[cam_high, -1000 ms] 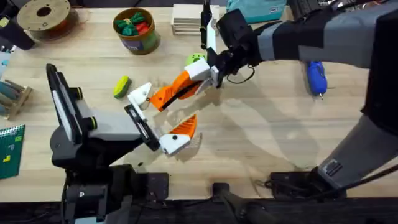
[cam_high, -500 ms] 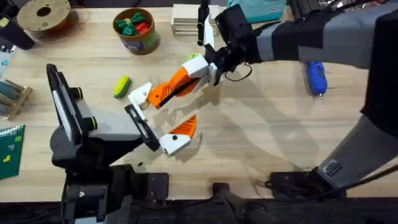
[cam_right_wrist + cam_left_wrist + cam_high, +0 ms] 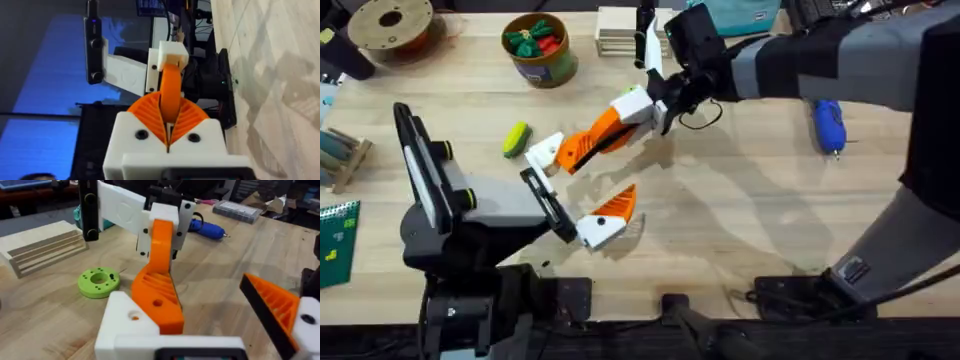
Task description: Pick up the gripper from the table and insert it into the empty holder that is missing its gripper. Then pick up a screw, insert it into the mounting hole, and use the screwdriver to tighten it. Finally, clean up the table by picking up the vegetable and placing it into the bucket.
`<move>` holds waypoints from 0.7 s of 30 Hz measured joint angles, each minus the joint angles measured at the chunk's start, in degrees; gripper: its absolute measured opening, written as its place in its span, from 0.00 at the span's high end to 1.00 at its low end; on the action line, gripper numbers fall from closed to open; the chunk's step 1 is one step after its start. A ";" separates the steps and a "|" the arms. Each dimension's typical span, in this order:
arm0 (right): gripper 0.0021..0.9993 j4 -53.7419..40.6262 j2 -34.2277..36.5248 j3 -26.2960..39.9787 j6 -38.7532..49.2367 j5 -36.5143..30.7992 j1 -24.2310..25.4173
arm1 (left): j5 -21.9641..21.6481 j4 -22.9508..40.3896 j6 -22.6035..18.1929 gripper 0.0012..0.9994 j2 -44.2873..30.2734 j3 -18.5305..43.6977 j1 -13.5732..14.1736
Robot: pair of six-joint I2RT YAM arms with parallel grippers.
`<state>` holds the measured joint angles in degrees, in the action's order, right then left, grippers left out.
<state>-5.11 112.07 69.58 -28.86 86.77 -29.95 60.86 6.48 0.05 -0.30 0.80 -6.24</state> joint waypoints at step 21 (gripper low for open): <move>0.99 1.89 0.00 0.00 -2.27 -1.86 -1.34 | -0.44 -0.02 -0.01 0.01 0.00 0.00 0.00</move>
<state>-3.22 112.07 69.58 -31.14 84.90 -31.29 60.42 6.46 0.03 -0.30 0.80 -6.24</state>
